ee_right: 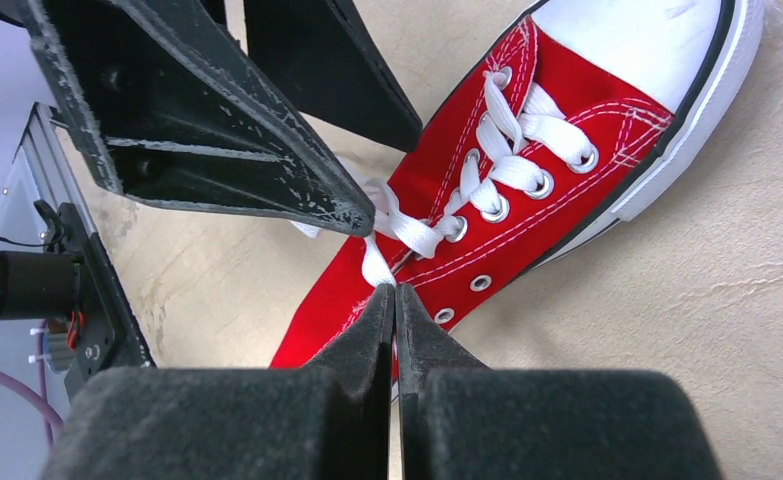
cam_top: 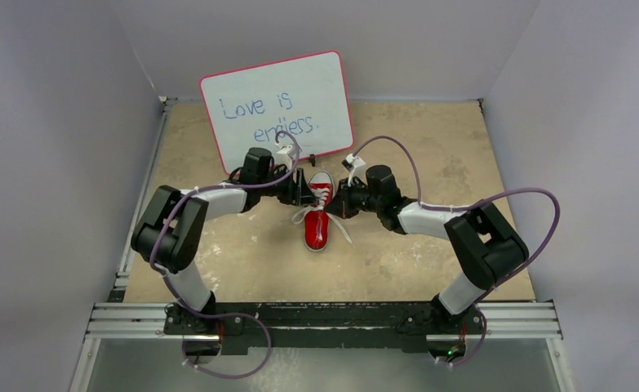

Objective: Tie the shoes

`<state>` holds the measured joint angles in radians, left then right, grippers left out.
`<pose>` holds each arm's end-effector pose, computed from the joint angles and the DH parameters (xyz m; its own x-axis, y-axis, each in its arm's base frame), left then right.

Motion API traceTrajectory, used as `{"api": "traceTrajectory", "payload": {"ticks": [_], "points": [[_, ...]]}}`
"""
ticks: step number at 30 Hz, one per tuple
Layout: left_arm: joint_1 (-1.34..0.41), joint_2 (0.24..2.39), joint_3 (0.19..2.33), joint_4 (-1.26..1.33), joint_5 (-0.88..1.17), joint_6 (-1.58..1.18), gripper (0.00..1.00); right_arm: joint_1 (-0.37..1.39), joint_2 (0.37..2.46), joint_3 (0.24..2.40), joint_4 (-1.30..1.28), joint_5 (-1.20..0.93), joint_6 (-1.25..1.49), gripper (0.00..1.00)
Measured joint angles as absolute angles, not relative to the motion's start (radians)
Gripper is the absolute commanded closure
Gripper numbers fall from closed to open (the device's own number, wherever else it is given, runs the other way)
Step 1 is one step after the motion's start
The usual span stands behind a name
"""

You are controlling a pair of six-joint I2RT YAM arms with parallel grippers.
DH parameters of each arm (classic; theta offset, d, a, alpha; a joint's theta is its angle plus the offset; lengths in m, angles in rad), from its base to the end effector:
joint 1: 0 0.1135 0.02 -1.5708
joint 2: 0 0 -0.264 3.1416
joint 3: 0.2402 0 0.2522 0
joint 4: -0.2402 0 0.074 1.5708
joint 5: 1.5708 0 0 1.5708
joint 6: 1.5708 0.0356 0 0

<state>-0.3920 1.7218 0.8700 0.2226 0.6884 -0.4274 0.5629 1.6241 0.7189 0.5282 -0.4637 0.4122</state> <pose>0.3132 -0.1539 0.1700 -0.8140 -0.0099 -0.5808 0.4751 0.5641 -0.6754 0.2714 0.1901 0.1825 -0.6174 0.0341 -0.7859 -0.6348 0.5684 0.5234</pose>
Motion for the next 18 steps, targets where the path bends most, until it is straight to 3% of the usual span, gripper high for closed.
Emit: {"api": "traceTrajectory", "payload": {"ticks": [13, 15, 18], "points": [[-0.392, 1.766, 0.887, 0.237, 0.737, -0.395, 0.87, 0.563, 1.631, 0.723, 0.529, -0.464, 0.434, 1.00], [-0.392, 1.766, 0.887, 0.234, 0.737, -0.384, 0.98, 0.563, 1.634, 0.725, 0.529, -0.464, 0.437, 1.00], [-0.392, 1.766, 0.887, 0.226, 0.737, -0.377, 1.00, 0.563, 1.638, 0.730, 0.529, -0.464, 0.443, 1.00]]}}
